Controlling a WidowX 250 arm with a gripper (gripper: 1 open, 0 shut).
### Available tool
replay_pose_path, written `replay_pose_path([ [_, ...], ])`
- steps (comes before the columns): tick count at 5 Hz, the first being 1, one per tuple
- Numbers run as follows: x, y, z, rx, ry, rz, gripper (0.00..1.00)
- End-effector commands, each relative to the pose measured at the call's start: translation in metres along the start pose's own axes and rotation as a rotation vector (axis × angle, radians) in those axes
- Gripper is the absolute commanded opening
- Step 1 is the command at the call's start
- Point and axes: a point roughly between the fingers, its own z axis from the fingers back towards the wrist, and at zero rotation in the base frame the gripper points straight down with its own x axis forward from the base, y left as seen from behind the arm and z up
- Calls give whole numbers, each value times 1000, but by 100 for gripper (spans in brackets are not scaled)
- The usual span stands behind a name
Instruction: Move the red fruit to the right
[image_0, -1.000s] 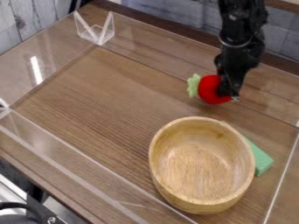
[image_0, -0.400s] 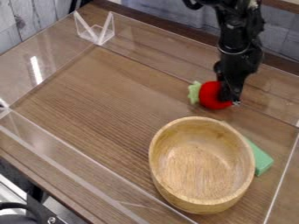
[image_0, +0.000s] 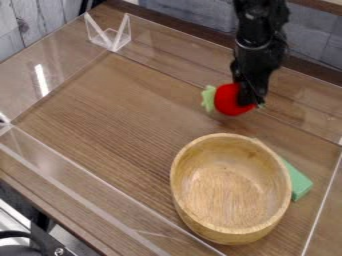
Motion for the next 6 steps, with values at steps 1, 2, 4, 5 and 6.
replay_pose_path([
  [1, 13, 19, 31, 53, -79, 8, 0],
  [2, 20, 9, 19, 26, -94, -31, 0],
  [4, 5, -24, 27, 21, -140, -2, 0],
  [5, 8, -36, 40, 20, -174, -51, 0],
  [6, -7, -51, 60, 27, -183, 44, 0],
])
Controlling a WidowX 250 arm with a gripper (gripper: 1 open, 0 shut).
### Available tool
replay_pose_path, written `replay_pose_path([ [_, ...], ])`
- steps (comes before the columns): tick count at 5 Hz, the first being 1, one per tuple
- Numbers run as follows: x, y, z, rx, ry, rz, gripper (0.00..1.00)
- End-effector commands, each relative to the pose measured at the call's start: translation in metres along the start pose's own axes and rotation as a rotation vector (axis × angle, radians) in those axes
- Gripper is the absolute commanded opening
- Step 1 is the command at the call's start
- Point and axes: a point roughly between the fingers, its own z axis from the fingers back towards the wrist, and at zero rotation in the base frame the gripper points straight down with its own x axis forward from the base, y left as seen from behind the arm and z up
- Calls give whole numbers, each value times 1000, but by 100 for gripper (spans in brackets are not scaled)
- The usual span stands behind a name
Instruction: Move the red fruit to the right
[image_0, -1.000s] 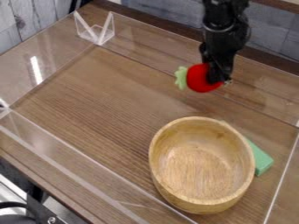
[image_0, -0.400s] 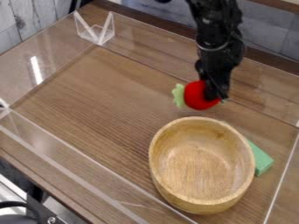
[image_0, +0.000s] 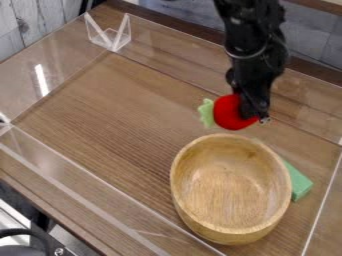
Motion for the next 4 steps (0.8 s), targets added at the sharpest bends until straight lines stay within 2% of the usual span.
replay_pose_path([
  [1, -7, -12, 29, 28, -42, 97, 0],
  [2, -23, -33, 36, 16, -41, 199, 0],
  [3, -34, -54, 40, -6, -45, 266, 0],
  [4, -42, -64, 29, -33, -35, 296, 0],
])
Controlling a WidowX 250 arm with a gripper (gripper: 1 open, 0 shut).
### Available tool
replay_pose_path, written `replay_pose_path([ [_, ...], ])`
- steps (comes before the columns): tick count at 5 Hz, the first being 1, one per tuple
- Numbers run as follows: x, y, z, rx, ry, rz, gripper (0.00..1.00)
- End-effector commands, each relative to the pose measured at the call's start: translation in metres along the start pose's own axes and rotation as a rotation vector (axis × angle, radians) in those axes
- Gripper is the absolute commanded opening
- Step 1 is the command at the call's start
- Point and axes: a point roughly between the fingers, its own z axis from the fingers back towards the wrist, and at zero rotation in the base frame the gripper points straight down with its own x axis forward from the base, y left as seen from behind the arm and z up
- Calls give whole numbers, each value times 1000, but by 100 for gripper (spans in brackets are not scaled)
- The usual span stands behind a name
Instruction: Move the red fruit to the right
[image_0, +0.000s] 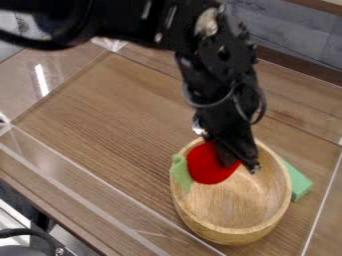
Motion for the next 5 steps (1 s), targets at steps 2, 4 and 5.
replay_pose_path([
  [2, -1, -13, -17, -66, -16, -21, 100],
  [4, 5, -21, -37, -133, 13, -41, 100],
  [5, 8, -18, -46, -150, 29, -7, 100],
])
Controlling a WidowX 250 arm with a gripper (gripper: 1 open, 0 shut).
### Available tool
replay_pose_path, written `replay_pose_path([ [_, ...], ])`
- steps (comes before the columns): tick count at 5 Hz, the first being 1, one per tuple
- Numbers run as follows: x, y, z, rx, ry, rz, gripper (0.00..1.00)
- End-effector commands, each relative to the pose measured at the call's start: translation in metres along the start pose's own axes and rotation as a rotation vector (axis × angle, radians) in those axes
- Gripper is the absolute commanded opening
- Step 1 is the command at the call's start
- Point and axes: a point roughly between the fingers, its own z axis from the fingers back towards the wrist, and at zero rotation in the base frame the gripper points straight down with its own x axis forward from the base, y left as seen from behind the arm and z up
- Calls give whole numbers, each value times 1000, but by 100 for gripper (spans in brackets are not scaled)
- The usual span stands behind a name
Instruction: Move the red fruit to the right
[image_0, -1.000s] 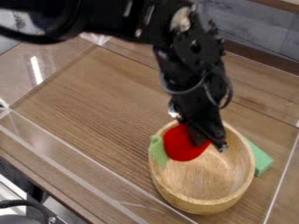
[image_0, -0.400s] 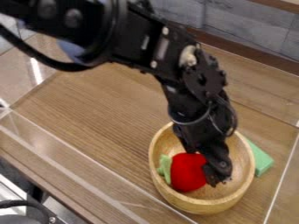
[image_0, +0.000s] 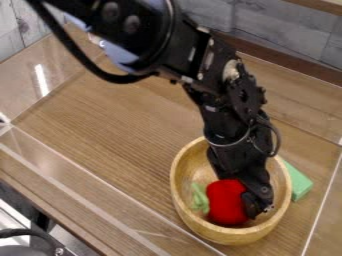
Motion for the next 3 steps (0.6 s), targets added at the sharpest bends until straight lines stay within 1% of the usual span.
replay_pose_path([
  [1, 15, 10, -6, -14, -29, -38, 100],
  [2, 19, 17, -15, -34, -20, -74, 100],
  [3, 19, 8, -7, -22, -26, -22, 0],
])
